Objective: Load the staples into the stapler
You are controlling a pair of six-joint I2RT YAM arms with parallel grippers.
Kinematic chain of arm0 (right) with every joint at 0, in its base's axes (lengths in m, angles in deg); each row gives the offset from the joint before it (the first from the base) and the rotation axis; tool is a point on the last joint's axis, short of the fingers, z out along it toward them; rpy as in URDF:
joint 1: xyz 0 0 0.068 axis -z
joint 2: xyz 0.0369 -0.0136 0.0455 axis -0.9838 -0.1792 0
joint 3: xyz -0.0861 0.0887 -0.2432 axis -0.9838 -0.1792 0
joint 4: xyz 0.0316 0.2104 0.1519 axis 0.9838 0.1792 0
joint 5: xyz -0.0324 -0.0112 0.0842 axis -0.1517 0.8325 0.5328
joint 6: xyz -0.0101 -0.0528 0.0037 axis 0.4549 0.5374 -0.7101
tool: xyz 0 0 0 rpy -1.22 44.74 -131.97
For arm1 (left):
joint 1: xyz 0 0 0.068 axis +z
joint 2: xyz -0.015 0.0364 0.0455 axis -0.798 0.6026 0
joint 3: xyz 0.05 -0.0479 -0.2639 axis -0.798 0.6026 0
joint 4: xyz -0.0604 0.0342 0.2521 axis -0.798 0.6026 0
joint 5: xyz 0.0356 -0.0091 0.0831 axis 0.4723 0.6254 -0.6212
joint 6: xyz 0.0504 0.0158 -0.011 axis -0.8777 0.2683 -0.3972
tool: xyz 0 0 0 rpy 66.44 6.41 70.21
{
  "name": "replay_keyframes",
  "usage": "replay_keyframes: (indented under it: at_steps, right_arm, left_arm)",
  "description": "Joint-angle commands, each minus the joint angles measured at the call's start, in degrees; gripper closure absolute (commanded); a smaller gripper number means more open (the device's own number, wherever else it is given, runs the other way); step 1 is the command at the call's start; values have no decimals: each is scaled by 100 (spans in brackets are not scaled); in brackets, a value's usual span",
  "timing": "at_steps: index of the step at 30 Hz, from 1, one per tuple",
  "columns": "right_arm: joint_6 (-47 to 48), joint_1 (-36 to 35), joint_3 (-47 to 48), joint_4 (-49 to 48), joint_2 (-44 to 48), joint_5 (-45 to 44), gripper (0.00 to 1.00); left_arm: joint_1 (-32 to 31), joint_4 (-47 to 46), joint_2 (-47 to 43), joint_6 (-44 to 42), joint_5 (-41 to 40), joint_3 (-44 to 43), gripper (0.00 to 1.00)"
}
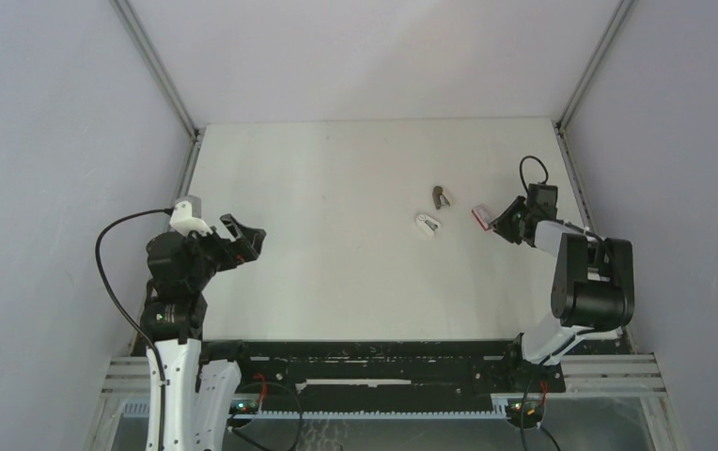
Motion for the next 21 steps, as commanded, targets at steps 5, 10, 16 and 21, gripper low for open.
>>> replay_keyframes:
  at_steps: [5,10,16,21]
  right_arm:
    - [-92,60,373,-170,-221,92,76]
    - [-165,101,534,-110,-455,227,79]
    - [-215,169,590,-128,-587,393,92]
    - [-158,197,581,10,-593,437,100]
  left_arm:
    - [56,-224,-49,-137,169,108,0]
    - [53,-224,-50,-139,169,107,0]
    - [54,-221,-47,-147,169,108,0]
    - [51,-230,-53,-146,160,113,0]
